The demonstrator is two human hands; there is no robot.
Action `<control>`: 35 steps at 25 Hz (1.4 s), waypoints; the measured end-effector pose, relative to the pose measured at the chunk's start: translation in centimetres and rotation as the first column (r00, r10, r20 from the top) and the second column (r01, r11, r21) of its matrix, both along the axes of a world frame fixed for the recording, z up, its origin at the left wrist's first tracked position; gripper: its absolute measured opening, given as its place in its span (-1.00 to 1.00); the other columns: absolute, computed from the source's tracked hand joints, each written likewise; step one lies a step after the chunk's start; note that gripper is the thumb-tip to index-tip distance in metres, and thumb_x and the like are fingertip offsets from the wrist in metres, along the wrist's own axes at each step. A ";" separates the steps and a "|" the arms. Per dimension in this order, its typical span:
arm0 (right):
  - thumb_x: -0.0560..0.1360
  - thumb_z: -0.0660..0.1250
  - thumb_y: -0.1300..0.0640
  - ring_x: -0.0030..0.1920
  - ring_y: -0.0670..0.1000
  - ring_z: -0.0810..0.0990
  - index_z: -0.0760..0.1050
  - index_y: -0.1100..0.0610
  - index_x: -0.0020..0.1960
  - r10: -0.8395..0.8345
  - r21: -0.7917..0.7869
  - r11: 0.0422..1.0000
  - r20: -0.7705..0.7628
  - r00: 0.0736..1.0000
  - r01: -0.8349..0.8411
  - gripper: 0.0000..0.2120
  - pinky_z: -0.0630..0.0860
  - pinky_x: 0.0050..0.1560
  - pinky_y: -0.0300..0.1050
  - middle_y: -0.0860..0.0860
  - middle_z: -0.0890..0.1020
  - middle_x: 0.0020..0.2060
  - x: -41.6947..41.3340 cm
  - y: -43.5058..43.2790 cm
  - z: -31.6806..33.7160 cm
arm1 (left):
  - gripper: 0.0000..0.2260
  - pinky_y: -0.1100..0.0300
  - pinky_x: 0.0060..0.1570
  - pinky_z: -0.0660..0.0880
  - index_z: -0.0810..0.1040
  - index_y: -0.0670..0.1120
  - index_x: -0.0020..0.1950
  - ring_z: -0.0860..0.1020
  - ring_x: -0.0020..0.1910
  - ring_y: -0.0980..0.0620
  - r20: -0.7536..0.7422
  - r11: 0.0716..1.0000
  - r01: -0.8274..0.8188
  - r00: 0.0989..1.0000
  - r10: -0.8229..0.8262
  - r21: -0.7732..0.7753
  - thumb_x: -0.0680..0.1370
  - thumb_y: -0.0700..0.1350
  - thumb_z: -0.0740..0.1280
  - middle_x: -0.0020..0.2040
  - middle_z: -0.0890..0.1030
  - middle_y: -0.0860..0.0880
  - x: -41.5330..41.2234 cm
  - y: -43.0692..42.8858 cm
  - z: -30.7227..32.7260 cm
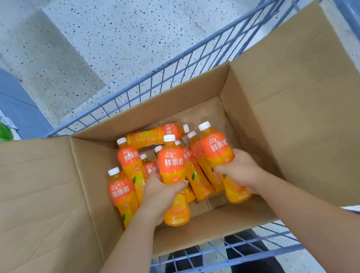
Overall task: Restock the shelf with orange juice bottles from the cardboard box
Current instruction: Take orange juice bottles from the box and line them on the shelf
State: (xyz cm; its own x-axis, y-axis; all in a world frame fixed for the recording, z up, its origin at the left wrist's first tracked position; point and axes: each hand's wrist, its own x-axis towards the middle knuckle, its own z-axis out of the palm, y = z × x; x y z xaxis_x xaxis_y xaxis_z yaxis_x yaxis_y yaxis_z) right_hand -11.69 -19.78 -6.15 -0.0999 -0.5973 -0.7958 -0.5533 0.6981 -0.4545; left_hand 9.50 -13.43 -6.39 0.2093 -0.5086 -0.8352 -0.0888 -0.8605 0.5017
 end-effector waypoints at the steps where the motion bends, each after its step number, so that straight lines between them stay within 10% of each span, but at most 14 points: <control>1: 0.28 0.54 0.21 -0.15 0.07 0.66 0.55 0.06 -0.09 0.015 -0.023 1.000 0.013 1.000 -0.014 -0.74 0.59 -0.10 -0.05 0.06 0.69 -0.17 0.3 0.1 1.5 | -0.58 0.16 -0.19 0.53 0.46 0.01 0.11 0.58 -0.09 0.11 -0.015 0.999 -0.020 1.000 0.020 -0.027 0.39 -0.09 0.62 0.01 0.61 0.01 0.2 0.3 1.7; 22: 0.29 0.62 -0.01 -0.13 -0.05 0.68 0.56 0.01 0.00 0.434 -0.608 0.760 0.214 0.875 -0.228 -0.63 0.63 -0.04 -0.05 -0.05 0.70 -0.15 14.1 2.1 31.4 | -0.64 0.15 -0.19 0.61 0.58 -0.05 0.10 0.71 -0.16 0.06 0.092 0.715 -0.307 0.883 0.461 -0.628 0.37 -0.14 0.61 -0.07 0.73 -0.03 9.7 7.1 33.0; 35: 0.30 0.61 0.05 -0.29 -0.05 0.63 0.56 0.05 -0.12 0.906 -0.784 0.405 0.278 0.319 -0.470 -0.73 0.54 -0.28 -0.19 -0.07 0.66 -0.28 24.3 12.1 42.6 | -0.50 -0.02 -0.05 0.66 0.61 0.00 0.07 0.72 -0.16 0.05 0.202 0.335 -0.490 0.306 0.931 -0.804 0.19 0.06 0.63 -0.11 0.74 0.02 7.3 26.9 45.6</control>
State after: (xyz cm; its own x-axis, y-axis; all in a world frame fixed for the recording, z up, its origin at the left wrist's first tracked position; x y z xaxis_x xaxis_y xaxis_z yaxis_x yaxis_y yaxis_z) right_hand 12.66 -7.73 36.40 0.9040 -0.4276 -0.0008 -0.1299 -0.2729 -0.9532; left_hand 16.78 13.45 39.21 0.9950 -0.0984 -0.0156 -0.0145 -0.2976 0.9546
